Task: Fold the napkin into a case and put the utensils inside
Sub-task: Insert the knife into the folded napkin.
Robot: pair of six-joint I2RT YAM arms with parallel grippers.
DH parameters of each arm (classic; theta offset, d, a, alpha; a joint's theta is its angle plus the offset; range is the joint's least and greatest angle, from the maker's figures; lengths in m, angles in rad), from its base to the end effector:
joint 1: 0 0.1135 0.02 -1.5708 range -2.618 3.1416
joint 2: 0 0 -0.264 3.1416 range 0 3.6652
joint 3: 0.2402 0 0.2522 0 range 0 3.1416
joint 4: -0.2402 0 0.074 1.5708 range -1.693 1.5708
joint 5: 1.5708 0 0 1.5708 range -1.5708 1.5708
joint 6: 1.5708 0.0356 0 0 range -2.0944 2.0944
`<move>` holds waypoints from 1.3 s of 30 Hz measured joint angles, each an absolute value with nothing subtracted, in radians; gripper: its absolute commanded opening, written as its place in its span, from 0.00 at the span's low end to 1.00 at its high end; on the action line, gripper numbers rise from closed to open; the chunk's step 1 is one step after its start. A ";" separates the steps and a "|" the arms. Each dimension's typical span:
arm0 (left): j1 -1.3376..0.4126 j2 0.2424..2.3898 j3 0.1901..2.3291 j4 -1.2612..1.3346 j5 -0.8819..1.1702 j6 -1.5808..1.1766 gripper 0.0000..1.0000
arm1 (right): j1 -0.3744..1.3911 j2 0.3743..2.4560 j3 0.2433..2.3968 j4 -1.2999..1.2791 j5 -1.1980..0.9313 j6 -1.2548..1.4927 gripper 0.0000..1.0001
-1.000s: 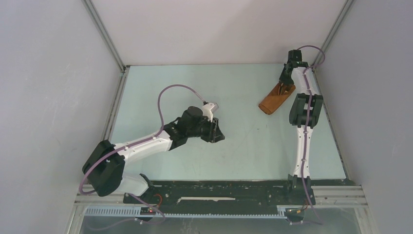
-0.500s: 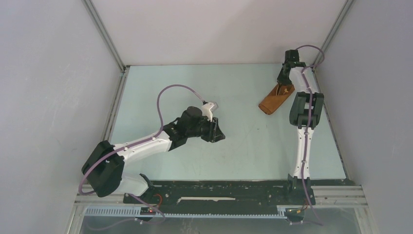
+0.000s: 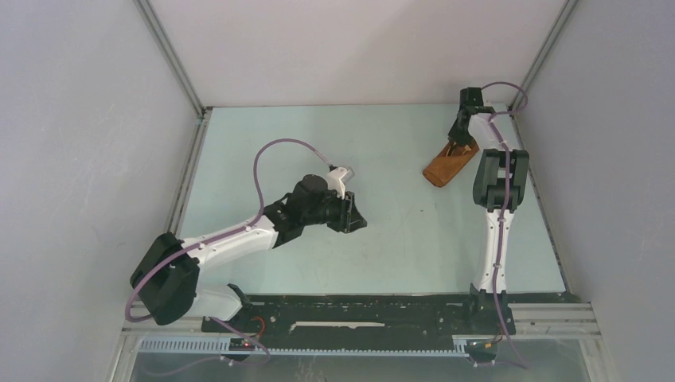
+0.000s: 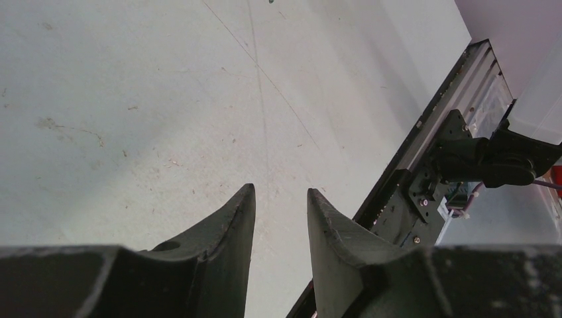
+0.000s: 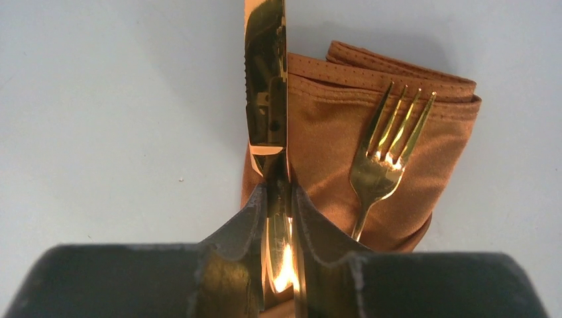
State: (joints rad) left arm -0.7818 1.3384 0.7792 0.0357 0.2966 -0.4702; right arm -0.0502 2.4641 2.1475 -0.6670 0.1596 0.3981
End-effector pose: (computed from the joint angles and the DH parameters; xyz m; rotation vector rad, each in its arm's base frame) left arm 0.2001 -0.2133 0.2373 0.5396 2.1875 -1.0312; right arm 0.5367 -0.0326 0.1689 0.6235 2.4591 -0.0671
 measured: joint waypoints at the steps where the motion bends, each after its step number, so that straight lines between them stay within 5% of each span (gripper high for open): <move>1: -0.782 1.338 0.779 0.036 0.297 -0.470 0.41 | -0.050 2.457 2.138 -0.668 0.160 0.407 0.00; 39: -0.782 1.255 0.699 0.096 0.306 -0.519 0.41 | -0.017 2.305 1.912 -0.711 0.201 0.559 0.00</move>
State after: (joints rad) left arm -0.7818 1.2552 0.6991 0.0956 0.3061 -0.5190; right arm -0.0166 2.3051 1.9121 -0.7113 0.2012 0.5594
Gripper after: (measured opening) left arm 0.408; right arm 0.214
